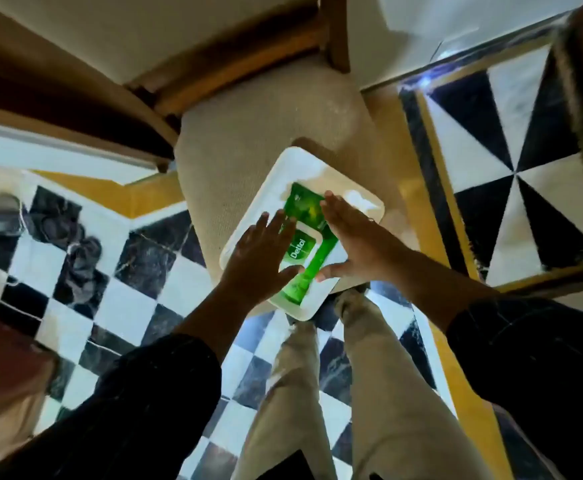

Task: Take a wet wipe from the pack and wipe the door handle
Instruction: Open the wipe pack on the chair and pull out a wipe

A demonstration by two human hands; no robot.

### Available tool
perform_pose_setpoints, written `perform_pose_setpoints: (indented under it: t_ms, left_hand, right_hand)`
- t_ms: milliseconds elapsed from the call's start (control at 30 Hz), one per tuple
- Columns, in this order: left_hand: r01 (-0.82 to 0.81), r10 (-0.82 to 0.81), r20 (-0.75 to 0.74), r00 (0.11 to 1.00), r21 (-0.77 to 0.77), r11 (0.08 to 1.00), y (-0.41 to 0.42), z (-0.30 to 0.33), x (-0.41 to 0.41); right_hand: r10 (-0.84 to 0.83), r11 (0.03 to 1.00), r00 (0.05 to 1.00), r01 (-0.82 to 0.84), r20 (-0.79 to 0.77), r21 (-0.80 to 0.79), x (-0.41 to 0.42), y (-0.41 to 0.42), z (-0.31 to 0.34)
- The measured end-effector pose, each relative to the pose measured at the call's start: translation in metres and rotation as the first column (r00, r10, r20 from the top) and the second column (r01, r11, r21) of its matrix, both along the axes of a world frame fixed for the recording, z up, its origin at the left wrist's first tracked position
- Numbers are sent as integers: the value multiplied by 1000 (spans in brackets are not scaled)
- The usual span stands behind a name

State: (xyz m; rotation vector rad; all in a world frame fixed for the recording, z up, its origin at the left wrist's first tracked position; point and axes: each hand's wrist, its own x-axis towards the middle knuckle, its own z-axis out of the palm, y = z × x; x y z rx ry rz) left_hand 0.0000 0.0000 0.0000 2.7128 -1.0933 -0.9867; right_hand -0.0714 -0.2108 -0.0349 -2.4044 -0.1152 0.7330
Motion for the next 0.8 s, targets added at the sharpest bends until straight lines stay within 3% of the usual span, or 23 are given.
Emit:
perform_pose_setpoints:
  t_ms: [100, 200, 333, 400, 500, 633, 733, 800]
  left_hand:
    - [87, -88, 20, 996, 32, 996, -7, -26, -10]
    - [14, -14, 40, 999, -7, 1000, -17, -36, -16]
    - [65, -69, 138, 988, 29, 997, -20, -38, -19]
    - [100, -101, 115, 988, 14, 995, -19, -37, -16]
    - [-76, 76, -6, 997, -73, 994, -15, -31, 4]
    - [-180, 188, 50, 981, -138, 974, 9, -20, 29]
    - [-193, 201, 53, 978, -135, 972, 22, -13, 40]
    - [-180, 189, 60, 980, -130, 975, 25, -13, 41]
  right_hand:
    - [125, 987, 992, -127, -32, -95, 5, 6, -22]
    - [173, 968, 983, -180, -52, -176, 3, 7, -31]
    - [202, 956, 978, -208, -53, -207, -2, 9, -40]
    - [194, 956, 979, -201, -56, -215, -2, 10, -42]
    - [182, 958, 981, -193, -73, -214, -1, 9, -43]
    - [20, 992, 1000, -21, -16, -127, 3, 18, -27]
    - [-186, 979, 971, 197, 153, -58, 6, 38, -17]
    - [-189, 976, 974, 200, 125, -85, 10, 55, -13]
